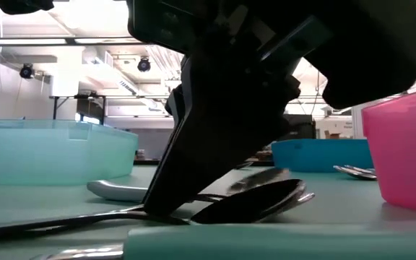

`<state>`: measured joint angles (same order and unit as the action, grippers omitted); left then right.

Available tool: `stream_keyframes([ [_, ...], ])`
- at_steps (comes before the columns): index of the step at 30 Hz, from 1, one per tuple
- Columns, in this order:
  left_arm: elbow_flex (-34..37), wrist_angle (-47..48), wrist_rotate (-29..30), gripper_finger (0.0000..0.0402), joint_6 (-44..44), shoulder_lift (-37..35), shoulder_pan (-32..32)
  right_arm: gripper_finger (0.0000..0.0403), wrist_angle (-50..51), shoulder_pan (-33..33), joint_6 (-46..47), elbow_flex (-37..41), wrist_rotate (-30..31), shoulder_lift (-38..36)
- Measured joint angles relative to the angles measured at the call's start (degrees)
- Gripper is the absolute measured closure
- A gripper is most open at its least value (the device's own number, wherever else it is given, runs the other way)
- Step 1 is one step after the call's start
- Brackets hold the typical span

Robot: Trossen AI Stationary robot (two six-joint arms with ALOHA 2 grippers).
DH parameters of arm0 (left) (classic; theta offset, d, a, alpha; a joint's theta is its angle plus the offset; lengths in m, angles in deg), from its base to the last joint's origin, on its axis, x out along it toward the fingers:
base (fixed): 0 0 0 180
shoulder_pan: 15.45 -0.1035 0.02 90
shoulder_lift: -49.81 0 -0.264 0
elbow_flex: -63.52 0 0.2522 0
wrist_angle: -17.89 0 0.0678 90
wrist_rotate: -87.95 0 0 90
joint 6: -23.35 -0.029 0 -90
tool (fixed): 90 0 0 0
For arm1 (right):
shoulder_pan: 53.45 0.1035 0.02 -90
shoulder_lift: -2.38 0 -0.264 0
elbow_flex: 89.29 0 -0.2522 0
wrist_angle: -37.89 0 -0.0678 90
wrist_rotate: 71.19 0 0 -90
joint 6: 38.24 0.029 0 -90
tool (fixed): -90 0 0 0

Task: Sort silverware by color (type)
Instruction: Put the black spoon into the red bin

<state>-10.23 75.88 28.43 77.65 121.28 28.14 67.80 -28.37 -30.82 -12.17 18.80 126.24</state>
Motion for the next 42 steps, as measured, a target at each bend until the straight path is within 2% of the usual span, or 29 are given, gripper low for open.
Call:
stream_keyframes([
  [3,0.0,0.1,0.0,0.0267,0.1,0.0,0.0,0.0386,0.4,0.0,0.5,0.0,0.2,0.0],
  [10,0.0,1.0,0.0,0.0267,0.2,0.0,0.0,0.0392,2.7,0.0,1.6,0.4,0.1,-2.6],
  [12,0.0,1.4,0.0,0.0267,0.2,0.0,0.0,0.0393,4.3,0.0,1.6,0.7,0.5,-4.8],
  [15,0.0,2.2,0.1,0.0267,0.2,0.0,0.0,0.0393,7.7,0.1,1.8,0.6,4.5,-9.9],
  [19,0.0,2.6,0.1,0.0267,0.2,0.0,0.0,0.0393,15.1,0.8,5.9,0.3,8.0,-16.4],
  [24,0.0,2.8,0.1,0.0267,0.2,0.0,0.0,0.0393,26.0,4.5,16.6,0.5,8.0,-22.3],
  [30,0.0,3.0,0.1,0.0267,0.2,0.0,0.2,0.0394,37.9,13.3,33.9,1.4,8.1,-25.1],
  [37,0.0,3.3,0.5,0.0267,0.2,0.0,0.2,0.0394,41.0,24.9,51.7,1.4,12.1,-25.6],
  [42,0.0,3.3,0.6,0.0267,0.2,0.0,0.2,0.0394,42.0,29.9,60.1,1.3,16.7,-25.5],
])
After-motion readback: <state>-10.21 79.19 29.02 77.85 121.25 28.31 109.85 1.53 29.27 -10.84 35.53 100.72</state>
